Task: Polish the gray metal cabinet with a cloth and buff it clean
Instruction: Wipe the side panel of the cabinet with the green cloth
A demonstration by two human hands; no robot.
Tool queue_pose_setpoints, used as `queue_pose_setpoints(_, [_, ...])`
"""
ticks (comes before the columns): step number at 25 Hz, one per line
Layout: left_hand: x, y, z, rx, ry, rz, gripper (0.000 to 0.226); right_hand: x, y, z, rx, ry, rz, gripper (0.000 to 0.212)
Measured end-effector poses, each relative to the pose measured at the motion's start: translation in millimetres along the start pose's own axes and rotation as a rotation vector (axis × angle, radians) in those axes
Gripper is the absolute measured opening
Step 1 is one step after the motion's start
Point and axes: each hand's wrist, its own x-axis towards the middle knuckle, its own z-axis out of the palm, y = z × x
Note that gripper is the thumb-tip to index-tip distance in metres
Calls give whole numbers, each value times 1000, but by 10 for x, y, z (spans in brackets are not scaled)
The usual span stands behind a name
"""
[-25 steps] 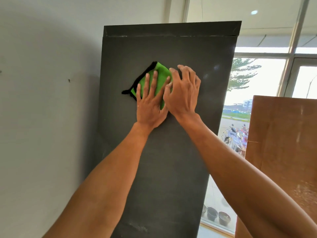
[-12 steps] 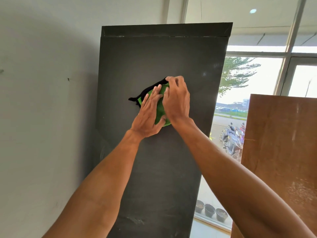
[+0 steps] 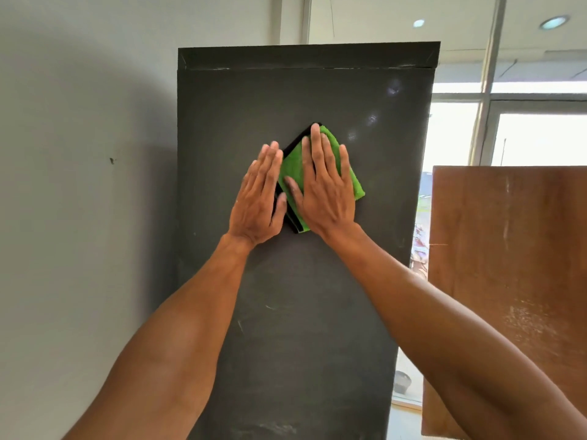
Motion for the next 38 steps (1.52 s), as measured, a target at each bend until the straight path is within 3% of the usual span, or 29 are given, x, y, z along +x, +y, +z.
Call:
queue_pose_setpoints(5, [17, -235, 24, 13, 13, -27, 66, -39, -134, -4, -4, -19, 75, 92])
queue_pose_setpoints(10, [-13, -236, 2, -55, 36, -66, 68, -160, 3, -3, -93, -22, 13, 77])
queue_pose_setpoints(15, [36, -229, 9, 26, 22, -85, 65, 306, 156, -102, -67, 66, 220, 69])
queue_pose_setpoints(22, [84, -74, 114, 120, 33, -95, 66, -416, 452, -129, -55, 4, 81, 55])
queue_pose_setpoints(27, [54, -99, 154, 197, 6, -85, 61, 318, 972, -351, 5, 91, 271, 53])
queue_pose_setpoints(30, [18, -84, 176, 200, 17, -100, 60, -250, 859, -274, -2, 100, 228, 51])
queue_pose_setpoints(34, [-52, 41, 214, 189, 22, -163, 61, -1442, 678, -181, -22, -12, 127, 51])
queue_pose_setpoints(38, [-69, 113, 252, 198, 12, -208, 60, -898, 930, -281, -27, -32, 12, 51])
